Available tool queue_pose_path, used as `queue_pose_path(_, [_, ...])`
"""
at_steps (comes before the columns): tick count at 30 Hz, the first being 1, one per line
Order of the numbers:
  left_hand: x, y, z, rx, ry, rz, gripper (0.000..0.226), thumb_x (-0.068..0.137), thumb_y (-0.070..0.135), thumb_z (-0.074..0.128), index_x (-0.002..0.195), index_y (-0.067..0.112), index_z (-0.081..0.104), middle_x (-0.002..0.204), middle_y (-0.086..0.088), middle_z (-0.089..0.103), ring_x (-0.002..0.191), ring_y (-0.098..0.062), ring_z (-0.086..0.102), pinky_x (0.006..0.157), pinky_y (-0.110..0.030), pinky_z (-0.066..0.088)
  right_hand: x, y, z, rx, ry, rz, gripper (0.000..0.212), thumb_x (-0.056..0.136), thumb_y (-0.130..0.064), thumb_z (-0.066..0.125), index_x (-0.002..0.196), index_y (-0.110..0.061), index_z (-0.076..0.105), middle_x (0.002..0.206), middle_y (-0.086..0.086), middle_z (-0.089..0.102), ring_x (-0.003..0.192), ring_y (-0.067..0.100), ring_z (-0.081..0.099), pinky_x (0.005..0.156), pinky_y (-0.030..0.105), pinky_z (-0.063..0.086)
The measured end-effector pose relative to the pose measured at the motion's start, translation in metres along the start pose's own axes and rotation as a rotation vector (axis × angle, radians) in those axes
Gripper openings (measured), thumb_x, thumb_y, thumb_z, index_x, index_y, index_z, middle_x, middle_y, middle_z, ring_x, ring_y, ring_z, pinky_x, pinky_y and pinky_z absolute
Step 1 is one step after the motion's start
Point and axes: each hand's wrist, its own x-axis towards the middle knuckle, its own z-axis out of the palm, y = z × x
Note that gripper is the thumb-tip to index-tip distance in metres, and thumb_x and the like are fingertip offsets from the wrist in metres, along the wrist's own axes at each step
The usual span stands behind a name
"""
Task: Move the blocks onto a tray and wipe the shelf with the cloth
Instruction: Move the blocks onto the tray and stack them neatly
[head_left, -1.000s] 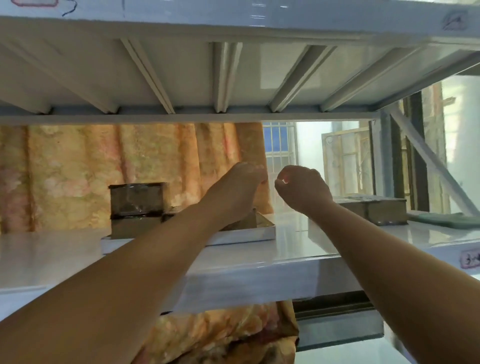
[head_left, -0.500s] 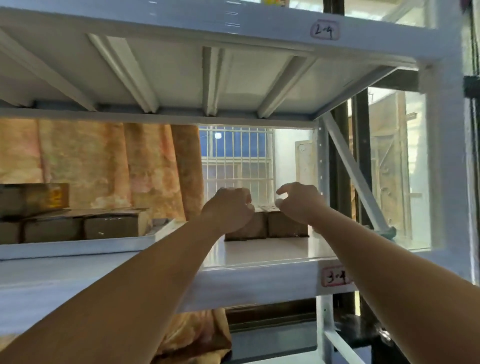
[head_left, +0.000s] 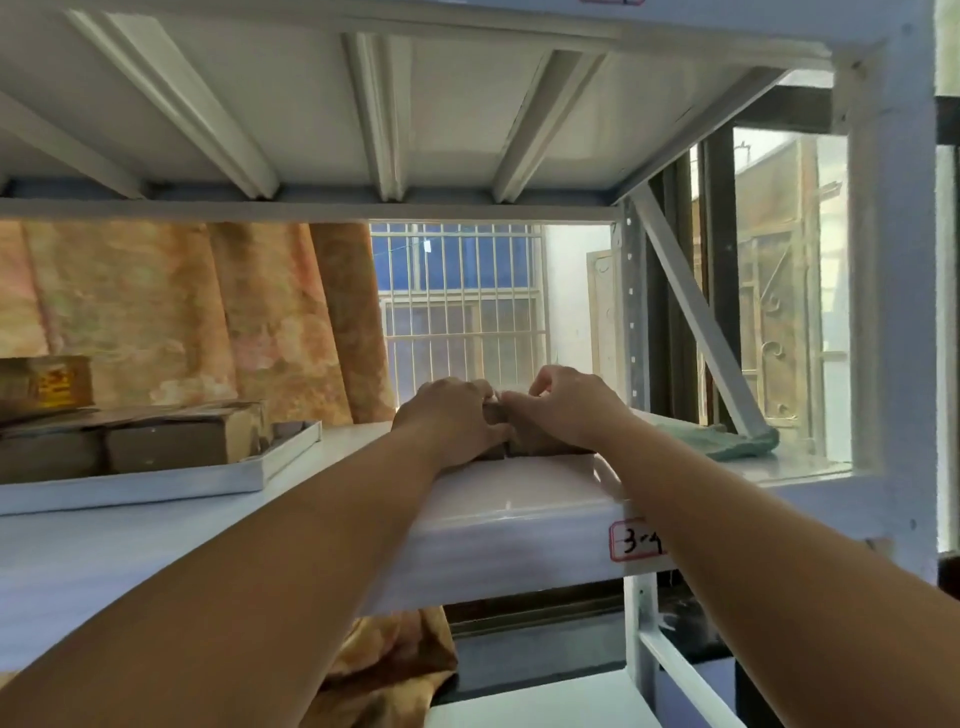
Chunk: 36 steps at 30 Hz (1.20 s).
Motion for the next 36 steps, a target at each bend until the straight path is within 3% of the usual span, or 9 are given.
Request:
queue_pose_path(3, [0.000, -0.004, -0.003, -0.090, 0.034, -0.024, 0.055, 0.074, 0.049, 0.060, 0.124, 0.028, 0.053, 0.128, -0.003, 0.058, 0.118, -0.025, 0.050, 0.090, -0.035, 0.043, -0.006, 0.000, -0.003, -0.005, -0.009, -0.023, 0.060, 0.067, -0.076, 0.050, 0.098, -0.025, 0.052, 0.091, -0.003, 0.055, 0.087, 0.018, 0.053, 0.069, 0.033, 0.041])
queue_pose_path(6, [-0.002, -0.008, -0.006, -0.156, 0.081, -0.048, 0.056, 0.072, 0.048, 0.063, 0.123, 0.025, 0.053, 0.127, -0.002, 0.059, 0.115, -0.023, 0.053, 0.090, -0.033, 0.045, -0.009, 0.000, -0.004, -0.052, 0.008, -0.035, 0.058, 0.068, -0.070, 0.059, 0.101, -0.023, 0.052, 0.096, -0.001, 0.055, 0.087, 0.019, 0.051, 0.071, 0.033, 0.042])
queue_pose_path(11, [-0.005, -0.006, -0.014, -0.296, 0.336, -0.063, 0.052, 0.075, 0.044, 0.064, 0.121, 0.021, 0.057, 0.118, -0.003, 0.066, 0.103, -0.022, 0.061, 0.076, -0.024, 0.042, -0.012, -0.002, -0.005, -0.072, 0.083, -0.013, 0.053, 0.070, -0.064, 0.060, 0.103, -0.023, 0.054, 0.103, 0.001, 0.064, 0.087, 0.020, 0.057, 0.072, 0.032, 0.047])
queue_pose_path(15, [-0.009, -0.003, -0.022, -0.347, 0.455, -0.012, 0.049, 0.080, 0.044, 0.063, 0.122, 0.018, 0.057, 0.116, -0.005, 0.066, 0.099, -0.023, 0.061, 0.082, -0.028, 0.048, -0.020, -0.002, -0.015, 0.049, 0.221, 0.001, 0.059, 0.074, -0.066, 0.056, 0.112, -0.021, 0.054, 0.104, 0.000, 0.066, 0.090, 0.020, 0.061, 0.081, 0.040, 0.054])
queue_pose_path(25, [-0.019, -0.002, -0.026, -0.234, 0.516, 0.098, 0.047, 0.077, 0.041, 0.068, 0.116, 0.016, 0.061, 0.112, -0.005, 0.066, 0.098, -0.022, 0.059, 0.080, -0.029, 0.046, -0.027, -0.005, -0.020, 0.142, 0.391, -0.028, 0.055, 0.076, -0.062, 0.054, 0.114, -0.023, 0.054, 0.108, -0.001, 0.065, 0.091, 0.017, 0.059, 0.079, 0.036, 0.052])
queue_pose_path(33, [-0.036, -0.019, -0.042, -0.140, 0.508, 0.077, 0.038, 0.077, 0.045, 0.065, 0.105, 0.019, 0.063, 0.099, -0.001, 0.066, 0.086, -0.018, 0.057, 0.068, -0.025, 0.041, -0.024, -0.024, -0.017, 0.204, 0.373, -0.101, 0.059, 0.074, -0.068, 0.052, 0.113, -0.024, 0.054, 0.108, -0.004, 0.065, 0.090, 0.018, 0.059, 0.077, 0.034, 0.050])
queue_pose_path(36, [-0.041, -0.033, -0.056, -0.274, 0.520, -0.036, 0.040, 0.077, 0.046, 0.065, 0.109, 0.022, 0.065, 0.102, 0.001, 0.068, 0.081, -0.010, 0.055, 0.061, -0.010, 0.036, -0.022, -0.042, -0.015, 0.289, 0.334, -0.081, 0.057, 0.073, -0.065, 0.052, 0.114, -0.025, 0.054, 0.108, -0.005, 0.065, 0.092, 0.018, 0.060, 0.079, 0.035, 0.050])
